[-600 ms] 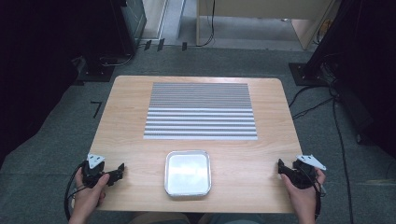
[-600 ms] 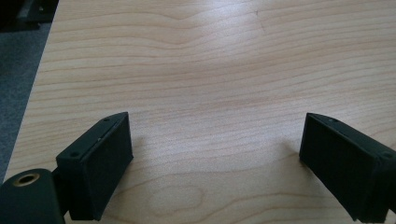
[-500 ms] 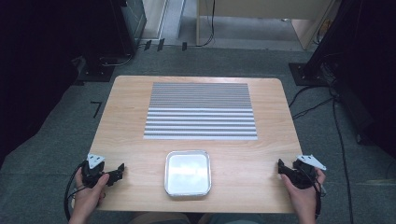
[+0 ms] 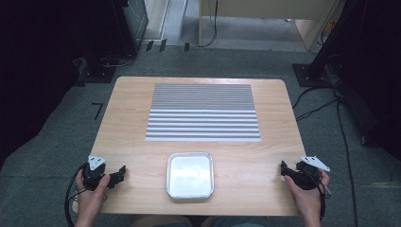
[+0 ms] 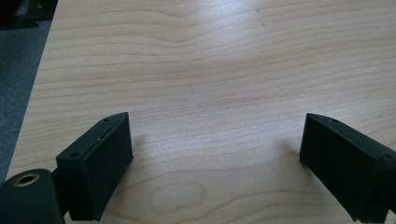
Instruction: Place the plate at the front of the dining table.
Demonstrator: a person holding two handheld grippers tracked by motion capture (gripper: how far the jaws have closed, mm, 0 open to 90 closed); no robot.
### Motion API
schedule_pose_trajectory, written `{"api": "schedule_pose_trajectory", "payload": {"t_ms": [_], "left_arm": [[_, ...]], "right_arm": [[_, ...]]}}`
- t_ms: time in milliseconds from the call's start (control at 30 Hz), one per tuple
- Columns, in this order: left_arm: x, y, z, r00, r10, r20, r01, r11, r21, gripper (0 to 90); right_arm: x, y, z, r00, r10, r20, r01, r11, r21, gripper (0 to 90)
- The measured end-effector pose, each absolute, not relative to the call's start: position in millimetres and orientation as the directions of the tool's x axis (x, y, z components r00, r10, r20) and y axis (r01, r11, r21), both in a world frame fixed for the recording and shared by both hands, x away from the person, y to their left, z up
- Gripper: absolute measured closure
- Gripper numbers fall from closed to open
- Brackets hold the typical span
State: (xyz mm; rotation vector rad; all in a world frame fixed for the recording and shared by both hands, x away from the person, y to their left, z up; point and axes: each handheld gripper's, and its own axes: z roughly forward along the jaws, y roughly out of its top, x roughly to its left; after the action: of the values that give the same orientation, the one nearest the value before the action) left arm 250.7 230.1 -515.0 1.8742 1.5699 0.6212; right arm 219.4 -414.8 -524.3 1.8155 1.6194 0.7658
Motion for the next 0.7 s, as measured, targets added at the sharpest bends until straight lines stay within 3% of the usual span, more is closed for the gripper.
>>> {"api": "schedule_pose_trajectory", "payload": {"t_ms": [200,700], "left_arm": [[253,234,-509,0.179,0.978,-0.112,0.7,-0.046,0.713,9.5],[246,219,-484,0.192,0.975,-0.11,0.652,-0.043,0.757,9.6]], "right_arm": [[217,-421,-524,0.134,0.985,0.111,0.638,-0.172,0.751,23.6],[209,-410,-502,0.146,0.979,0.14,0.581,-0.2,0.789,23.6]]}}
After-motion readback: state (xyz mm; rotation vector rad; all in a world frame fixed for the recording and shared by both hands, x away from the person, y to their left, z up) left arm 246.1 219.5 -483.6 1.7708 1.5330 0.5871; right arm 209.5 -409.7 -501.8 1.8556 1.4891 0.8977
